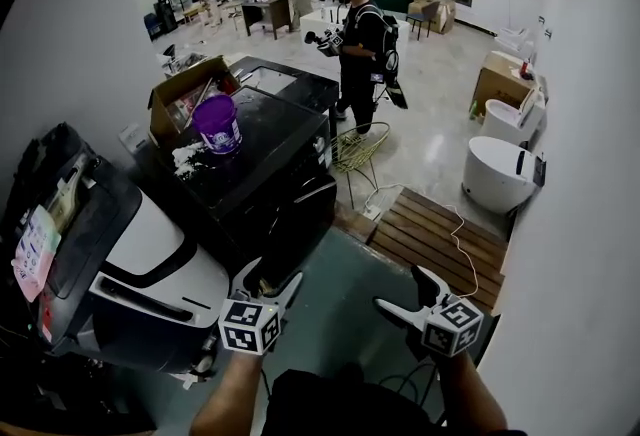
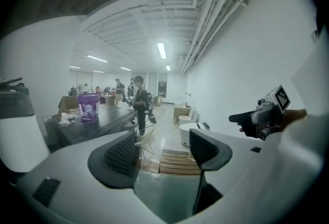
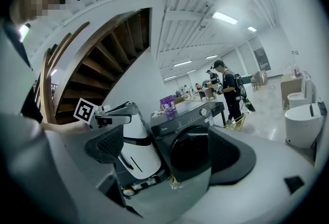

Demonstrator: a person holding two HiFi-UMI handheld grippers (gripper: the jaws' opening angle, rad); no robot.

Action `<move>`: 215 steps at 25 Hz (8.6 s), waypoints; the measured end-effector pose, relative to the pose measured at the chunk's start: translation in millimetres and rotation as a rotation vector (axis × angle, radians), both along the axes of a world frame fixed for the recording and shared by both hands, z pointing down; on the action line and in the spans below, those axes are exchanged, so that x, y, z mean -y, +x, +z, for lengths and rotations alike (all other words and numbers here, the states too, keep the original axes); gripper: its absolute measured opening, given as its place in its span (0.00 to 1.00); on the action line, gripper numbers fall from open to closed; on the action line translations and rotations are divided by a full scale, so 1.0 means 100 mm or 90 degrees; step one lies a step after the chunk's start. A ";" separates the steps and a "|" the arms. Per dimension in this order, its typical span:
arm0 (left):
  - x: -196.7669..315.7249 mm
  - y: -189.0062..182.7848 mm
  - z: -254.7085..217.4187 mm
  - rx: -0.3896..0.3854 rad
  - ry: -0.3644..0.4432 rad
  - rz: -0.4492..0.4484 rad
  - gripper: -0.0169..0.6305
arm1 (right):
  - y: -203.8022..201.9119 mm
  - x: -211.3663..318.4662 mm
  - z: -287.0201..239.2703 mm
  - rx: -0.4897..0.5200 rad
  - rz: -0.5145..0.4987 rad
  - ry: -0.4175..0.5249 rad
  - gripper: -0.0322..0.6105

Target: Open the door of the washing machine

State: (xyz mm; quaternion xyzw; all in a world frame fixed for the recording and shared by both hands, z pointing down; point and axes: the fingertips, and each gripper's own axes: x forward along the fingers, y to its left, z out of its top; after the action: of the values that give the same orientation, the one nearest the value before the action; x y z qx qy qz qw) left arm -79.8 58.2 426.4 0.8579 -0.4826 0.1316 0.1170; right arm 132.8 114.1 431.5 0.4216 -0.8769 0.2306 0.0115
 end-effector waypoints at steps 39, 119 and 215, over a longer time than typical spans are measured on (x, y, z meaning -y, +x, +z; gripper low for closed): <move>3.31 0.11 0.51 -0.099 -0.059 -0.027 0.45 | -0.53 3.61 0.31 -0.115 -0.173 -0.078 0.85; 3.62 0.01 2.70 -0.136 -0.298 -0.469 0.38 | -1.22 5.16 3.23 -0.366 -0.687 -0.161 0.74; 2.45 0.90 3.36 -0.281 -0.415 -0.698 0.36 | 0.14 3.26 3.50 -0.479 -0.880 -0.088 0.26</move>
State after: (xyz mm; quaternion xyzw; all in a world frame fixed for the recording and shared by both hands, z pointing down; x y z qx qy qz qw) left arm 10.6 -186.5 762.6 0.4162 -0.7488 0.0138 0.5156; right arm 146.7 -211.8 781.4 -0.1711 -0.8610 0.0667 0.4742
